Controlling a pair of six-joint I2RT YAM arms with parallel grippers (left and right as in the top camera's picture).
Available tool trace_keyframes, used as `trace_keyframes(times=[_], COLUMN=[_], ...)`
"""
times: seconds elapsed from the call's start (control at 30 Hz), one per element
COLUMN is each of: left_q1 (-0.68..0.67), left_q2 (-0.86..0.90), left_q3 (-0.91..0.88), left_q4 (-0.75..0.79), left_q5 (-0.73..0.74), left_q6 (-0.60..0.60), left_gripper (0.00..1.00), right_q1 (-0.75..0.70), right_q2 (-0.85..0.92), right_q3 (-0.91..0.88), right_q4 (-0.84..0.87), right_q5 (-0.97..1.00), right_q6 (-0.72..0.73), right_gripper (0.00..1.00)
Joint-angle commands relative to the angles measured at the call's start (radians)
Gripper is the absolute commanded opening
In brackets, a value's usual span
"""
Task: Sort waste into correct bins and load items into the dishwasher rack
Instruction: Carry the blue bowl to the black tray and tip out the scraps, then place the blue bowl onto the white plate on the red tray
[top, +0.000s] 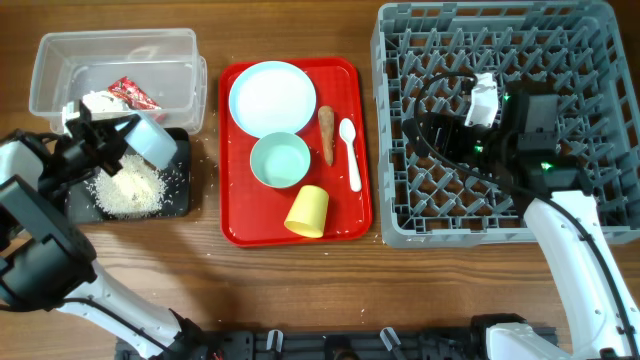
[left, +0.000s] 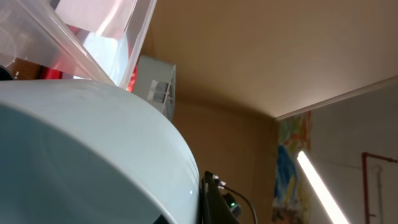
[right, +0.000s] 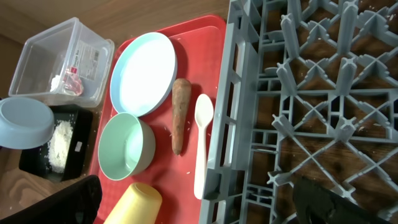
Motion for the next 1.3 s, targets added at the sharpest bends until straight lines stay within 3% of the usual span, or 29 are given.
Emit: trace_keyframes(times=[0.0,0.17,0.3,0.4,0.57,0.7,0.77,0.8,0.87,0.97,1.07,1.2,1.27], left_q1=[0.033,0.040,-0.001,-0.079,-0.262,-0.474,-0.586,-0.663,-0.814,-0.941,-0.998,-1.000,-0.999], left_q2=[-0.001,-0.002,-0.030,-0.098,-0.220,-0.302,-0.306,-0.299,-0.266,-0.192,-0.116,-0.033,-0.009], left_q3=[0.011,0.011,0.014,0.014,0.014,0.014,0.013,0.010,-0.002,-0.004,-0.003,-0.004,-0.004], left_q4=[-0.027,-0.031,-0.035,-0.033,0.013,0.144,0.248,0.319,0.468,0.634,0.777,0.800,0.788], left_q5=[0.050,0.050,0.040,-0.077,-0.331,-0.630,-0.856,-1.051,-1.341,-1.539,-1.607,-1.607,-1.607], left_q6=[-0.039,-0.058,0.033,0.034,0.035,-0.009,-0.024,-0.010,0.121,0.190,0.190,0.190,0.190], left_gripper=[0.04,0.04,0.04,0.04,0.04,0.04,0.04,0.04,0.04,0.04,0.04,0.05,0.12], right_q1=[0.002,0.002,0.002,0.002,0.002,0.002,0.002,0.002,0.002,0.002,0.002,0.002,0.002], right_q2=[0.005,0.005,0.005,0.005,0.005,0.005,0.005,0.005,0.005,0.005,0.005,0.005,0.005], right_q3=[0.023,0.023,0.023,0.023,0.023,0.023,0.023,0.023,0.023,0.023,0.023,0.023,0.023], right_q4=[0.001,0.004,0.005,0.005,0.006,0.008,0.009,0.008,0.006,-0.004,-0.015,-0.024,-0.022], right_q5=[-0.001,0.008,0.008,0.007,0.006,0.006,0.006,0.006,0.006,0.006,0.006,0.007,0.007], right_q6=[0.011,0.011,0.011,0.012,0.013,0.014,0.015,0.015,0.015,0.014,0.012,0.011,0.011], right_gripper=[1.00,0.99,1.00,1.00,1.00,1.00,1.00,1.00,1.00,1.00,1.00,1.00,1.00])
